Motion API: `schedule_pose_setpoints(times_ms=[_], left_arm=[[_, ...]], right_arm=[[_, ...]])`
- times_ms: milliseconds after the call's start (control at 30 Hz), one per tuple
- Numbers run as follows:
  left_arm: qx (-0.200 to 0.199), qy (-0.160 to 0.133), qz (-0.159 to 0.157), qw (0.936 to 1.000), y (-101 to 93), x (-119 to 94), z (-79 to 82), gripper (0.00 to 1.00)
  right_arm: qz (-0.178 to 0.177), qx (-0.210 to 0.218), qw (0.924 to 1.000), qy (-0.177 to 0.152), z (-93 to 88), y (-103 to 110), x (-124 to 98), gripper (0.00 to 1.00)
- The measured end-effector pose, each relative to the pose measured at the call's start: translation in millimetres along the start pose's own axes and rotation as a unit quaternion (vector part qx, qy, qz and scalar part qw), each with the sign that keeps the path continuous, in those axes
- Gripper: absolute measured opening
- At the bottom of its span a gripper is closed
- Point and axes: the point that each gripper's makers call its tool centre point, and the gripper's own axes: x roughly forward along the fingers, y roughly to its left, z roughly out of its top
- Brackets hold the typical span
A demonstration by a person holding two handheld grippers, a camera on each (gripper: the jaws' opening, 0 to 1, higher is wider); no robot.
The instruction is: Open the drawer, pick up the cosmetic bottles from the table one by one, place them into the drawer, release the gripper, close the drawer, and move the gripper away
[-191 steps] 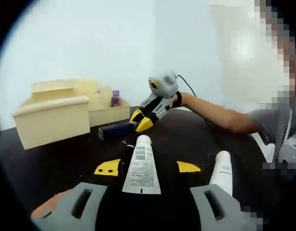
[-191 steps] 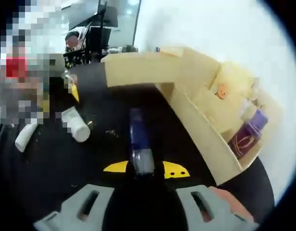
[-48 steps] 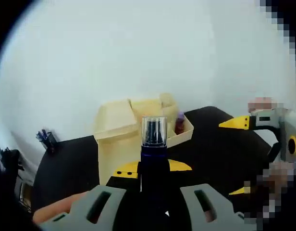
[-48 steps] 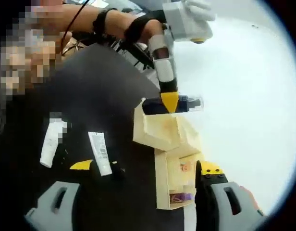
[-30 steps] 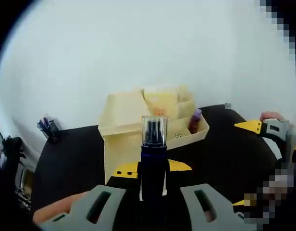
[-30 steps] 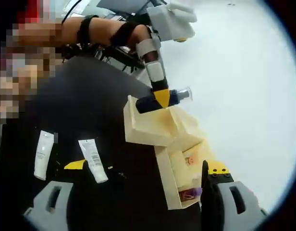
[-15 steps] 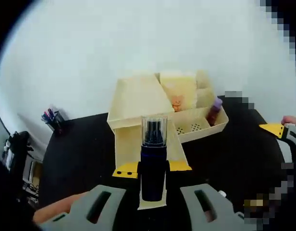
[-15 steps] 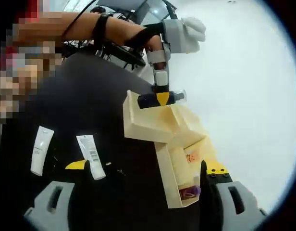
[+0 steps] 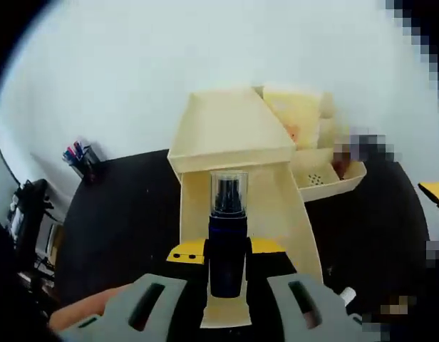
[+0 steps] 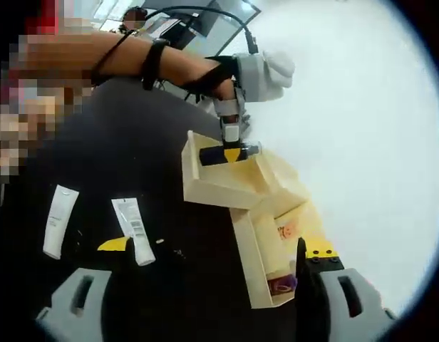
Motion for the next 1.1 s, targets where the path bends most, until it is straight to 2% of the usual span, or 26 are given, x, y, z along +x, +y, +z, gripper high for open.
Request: schedule_pose_setpoints(times_ms=[267,333,467,700,867,1100], left_arm=[[-0.013,0.009,-0.004,0.9999,0.6,12.3,-2.1,0.15],[-0.009,0.011,0.002,0.9999,-1.9,13.4,-7.9,0.15],[-0.012,0.011,0.004,0.9999,3.0,18.5,-0.2,0.15],[-0.025,0.008,0.012,0.9996,5.0,27.0,0.1,0.15],[-0.031,0.013,0.017,0.9993,-0.2,33.5,-6.3,0.15],[-0.025,0.023,0.024,0.9991,-3.4,42.5,-11.8,0.15]], right_arm=[[0.007,-0.001,1.0,0.007,-3.8,4.0,4.5,0.88],[0.007,-0.001,1.0,0.006,-3.0,4.2,4.6,0.87],[0.006,-0.002,1.0,0.007,-3.2,4.3,4.8,0.87],[0.015,-0.003,0.9999,0.009,-4.8,7.6,8.0,0.87],[0.029,0.012,0.9995,-0.006,-1.0,9.9,8.4,0.87],[0.033,0.017,0.9993,-0.004,-4.2,9.7,11.6,0.86]])
